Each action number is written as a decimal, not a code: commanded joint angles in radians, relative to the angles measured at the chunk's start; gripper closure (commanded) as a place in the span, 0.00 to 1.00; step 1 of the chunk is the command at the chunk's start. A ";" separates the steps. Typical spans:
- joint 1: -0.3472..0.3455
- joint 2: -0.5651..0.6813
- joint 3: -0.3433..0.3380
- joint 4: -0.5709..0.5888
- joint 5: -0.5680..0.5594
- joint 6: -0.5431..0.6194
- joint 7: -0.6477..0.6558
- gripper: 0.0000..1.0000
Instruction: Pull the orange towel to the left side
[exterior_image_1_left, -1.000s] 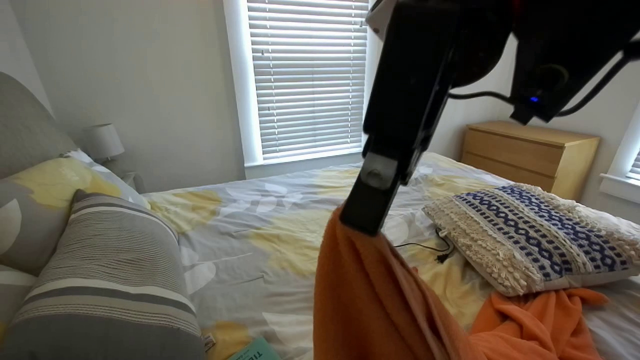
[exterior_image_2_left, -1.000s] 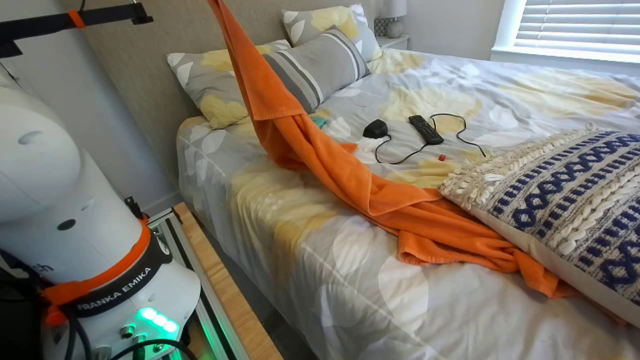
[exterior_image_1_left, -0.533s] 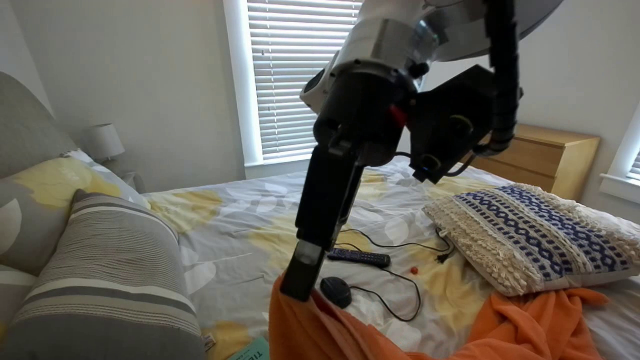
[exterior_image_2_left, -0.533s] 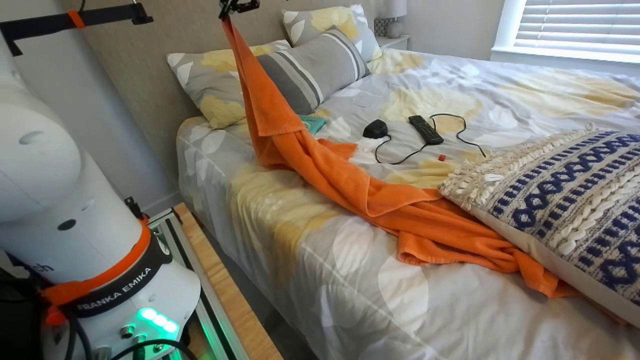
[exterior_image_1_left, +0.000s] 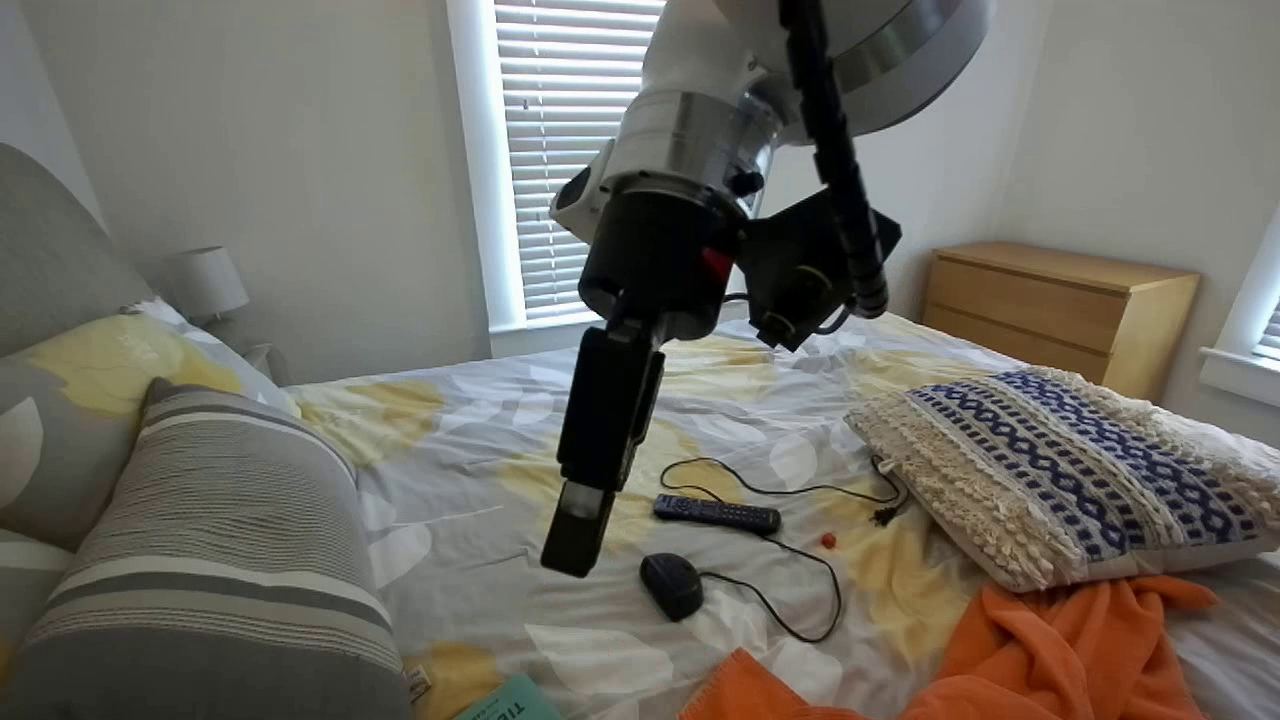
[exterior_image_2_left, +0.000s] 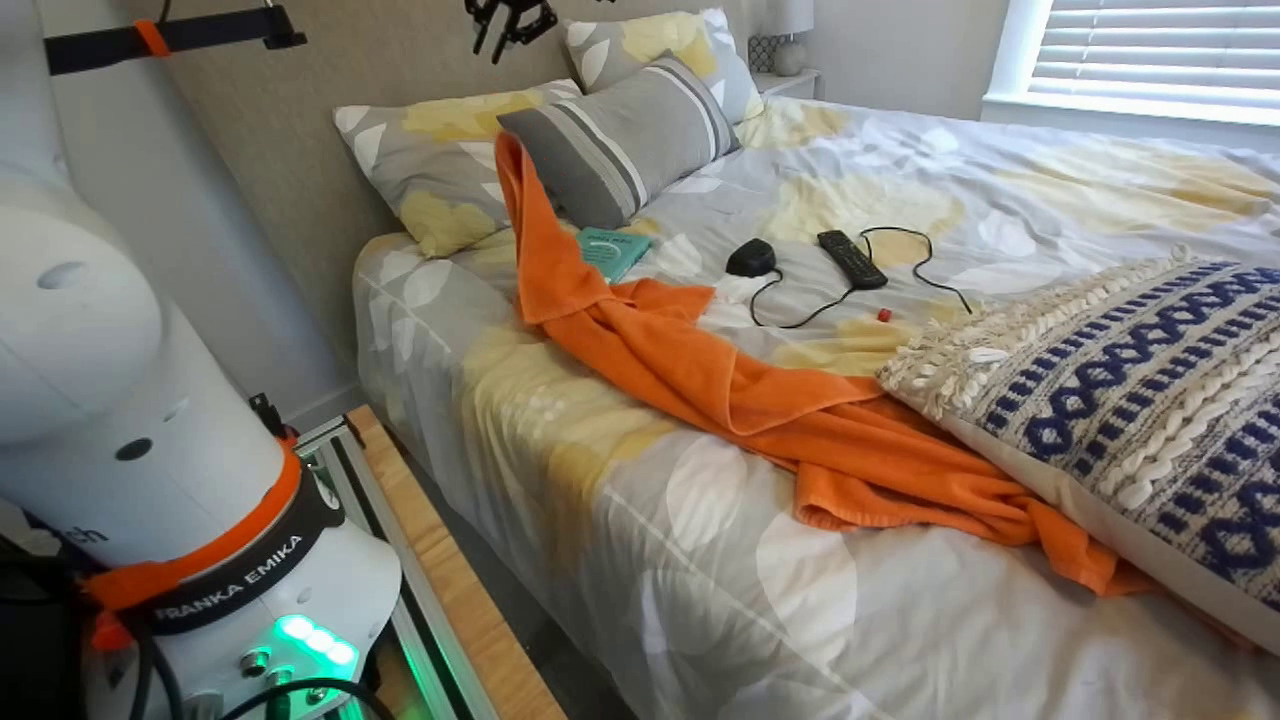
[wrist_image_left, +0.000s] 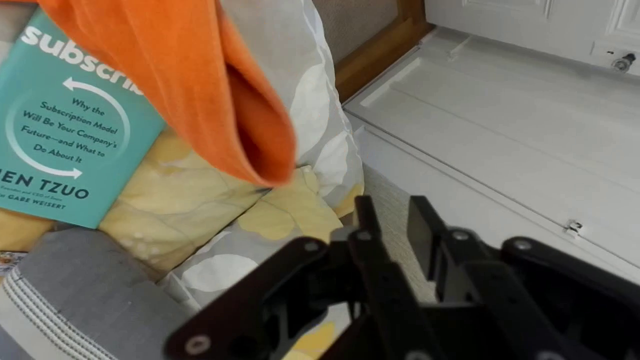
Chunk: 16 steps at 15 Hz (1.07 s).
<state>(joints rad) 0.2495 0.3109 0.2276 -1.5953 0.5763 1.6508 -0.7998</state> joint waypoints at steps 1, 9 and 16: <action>-0.012 0.011 0.026 0.042 -0.046 -0.034 0.012 0.43; -0.066 -0.182 -0.009 -0.258 0.000 -0.058 0.303 0.00; -0.157 -0.373 -0.121 -0.583 -0.260 0.084 0.308 0.00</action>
<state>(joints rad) 0.1255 0.0544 0.1453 -2.0192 0.4339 1.6564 -0.4884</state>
